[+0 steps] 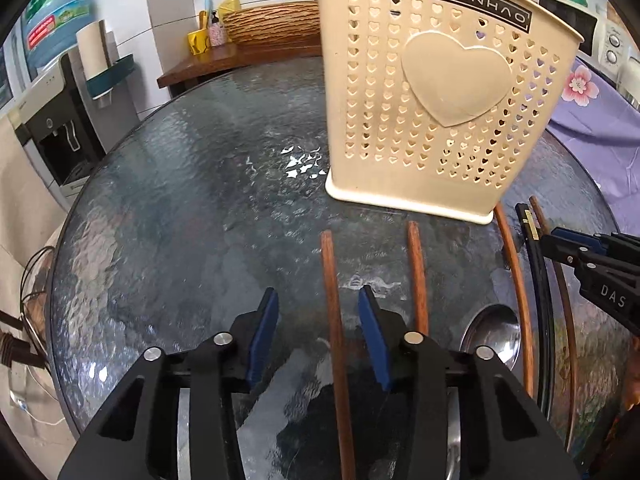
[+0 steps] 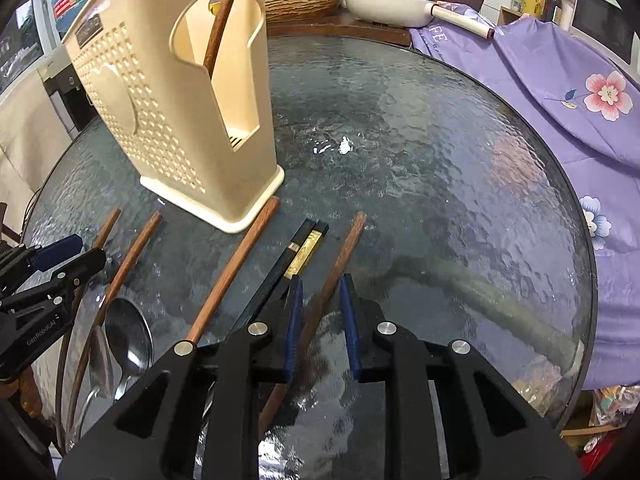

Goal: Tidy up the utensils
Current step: 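Grasp a brown wooden chopstick with the left tool while the right tool grasps another chopstick, then carry the chopstick above the holder with the left tool while the right tool carries its chopstick there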

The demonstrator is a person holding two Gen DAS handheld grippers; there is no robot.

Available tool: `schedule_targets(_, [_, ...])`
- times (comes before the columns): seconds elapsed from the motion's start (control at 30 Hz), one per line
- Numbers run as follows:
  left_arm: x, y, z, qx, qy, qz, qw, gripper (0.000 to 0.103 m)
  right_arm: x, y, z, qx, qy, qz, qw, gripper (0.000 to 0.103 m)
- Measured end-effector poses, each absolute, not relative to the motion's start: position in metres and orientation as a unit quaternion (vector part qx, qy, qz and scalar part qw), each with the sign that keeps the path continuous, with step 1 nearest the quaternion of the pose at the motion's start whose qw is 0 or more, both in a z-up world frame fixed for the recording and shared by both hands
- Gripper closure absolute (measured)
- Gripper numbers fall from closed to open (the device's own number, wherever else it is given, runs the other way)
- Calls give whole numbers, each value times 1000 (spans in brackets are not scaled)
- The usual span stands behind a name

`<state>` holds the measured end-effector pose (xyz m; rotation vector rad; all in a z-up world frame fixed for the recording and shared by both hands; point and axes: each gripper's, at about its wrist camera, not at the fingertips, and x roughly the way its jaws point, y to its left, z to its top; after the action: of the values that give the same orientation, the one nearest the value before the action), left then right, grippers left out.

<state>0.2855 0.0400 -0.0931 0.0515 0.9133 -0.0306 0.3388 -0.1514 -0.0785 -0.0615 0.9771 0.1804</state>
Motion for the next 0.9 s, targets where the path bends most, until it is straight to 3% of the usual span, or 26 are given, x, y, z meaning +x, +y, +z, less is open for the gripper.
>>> schedule_targets(0.13, [292, 34, -92, 34, 449, -24, 893, 77, 345, -147, -79, -29, 469, 84, 879, 92])
schedule_targets(0.37, [296, 23, -92, 46, 453, -29, 890, 96, 343, -143, -79, -29, 468, 83, 879, 93])
schedule_targets(0.9, [297, 23, -93, 17, 444, -26, 896, 96, 349, -160, -79, 29, 457, 107, 882, 96])
